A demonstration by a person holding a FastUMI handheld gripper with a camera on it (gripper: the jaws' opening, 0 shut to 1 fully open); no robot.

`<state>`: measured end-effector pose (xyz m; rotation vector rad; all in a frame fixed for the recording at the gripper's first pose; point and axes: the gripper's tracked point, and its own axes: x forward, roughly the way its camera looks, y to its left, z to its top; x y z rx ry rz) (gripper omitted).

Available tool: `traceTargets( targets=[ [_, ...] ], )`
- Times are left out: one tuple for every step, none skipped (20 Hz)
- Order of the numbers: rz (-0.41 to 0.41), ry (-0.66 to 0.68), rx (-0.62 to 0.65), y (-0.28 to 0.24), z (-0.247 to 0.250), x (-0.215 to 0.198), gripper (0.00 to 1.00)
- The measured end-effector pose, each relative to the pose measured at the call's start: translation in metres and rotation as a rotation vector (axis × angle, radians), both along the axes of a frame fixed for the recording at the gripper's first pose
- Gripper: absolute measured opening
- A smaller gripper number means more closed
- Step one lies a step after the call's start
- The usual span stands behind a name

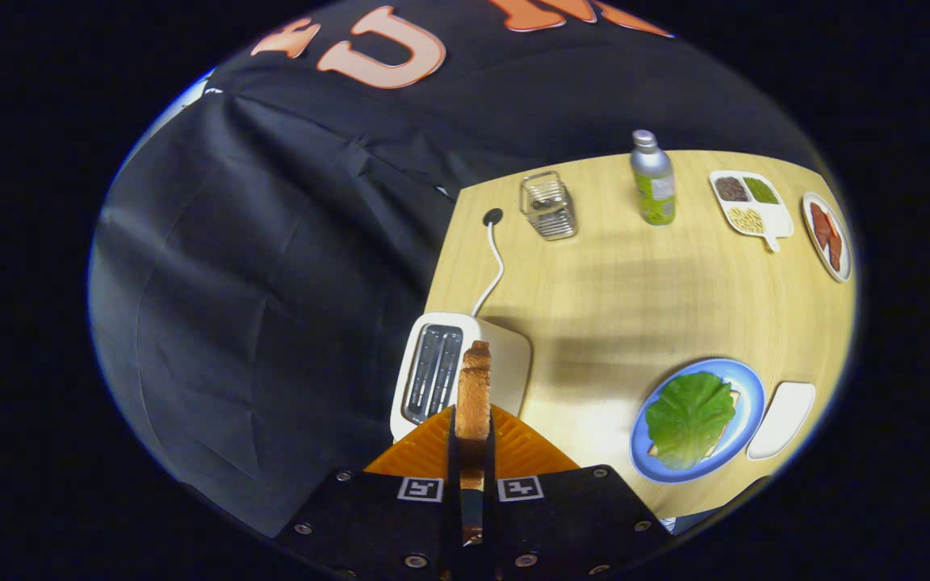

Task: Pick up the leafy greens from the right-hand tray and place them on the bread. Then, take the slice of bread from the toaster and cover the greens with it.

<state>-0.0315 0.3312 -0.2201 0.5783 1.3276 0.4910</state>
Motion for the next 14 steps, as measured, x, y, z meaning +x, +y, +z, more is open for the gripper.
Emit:
traceTargets(
  targets=[
    [-0.018,0.006,-0.004,-0.013,-0.006,-0.001,0.10],
    [-0.034,0.014,-0.010,-0.025,-0.010,-0.004,0.10],
    [-0.049,0.023,-0.018,-0.037,-0.016,-0.007,0.10],
    [-0.066,0.030,-0.029,-0.047,-0.022,-0.011,0.10],
    [-0.078,0.038,-0.038,-0.058,-0.028,-0.014,0.10],
    [-0.092,0.046,-0.047,-0.067,-0.036,-0.017,0.10],
    [-0.102,0.053,-0.055,-0.078,-0.044,-0.021,0.10],
    [-0.111,0.064,-0.061,-0.086,-0.050,-0.024,0.10],
    [-0.118,0.076,-0.065,-0.095,-0.057,-0.029,0.10],
    [-0.130,0.092,-0.072,-0.103,-0.064,-0.034,0.10],
    [-0.147,0.101,-0.072,-0.108,-0.069,-0.037,0.10],
    [-0.161,0.111,-0.075,-0.115,-0.074,-0.040,0.10],
    [-0.169,0.123,-0.080,-0.121,-0.080,-0.044,0.10],
    [-0.171,0.130,-0.087,-0.125,-0.088,-0.047,0.10]
  ],
)
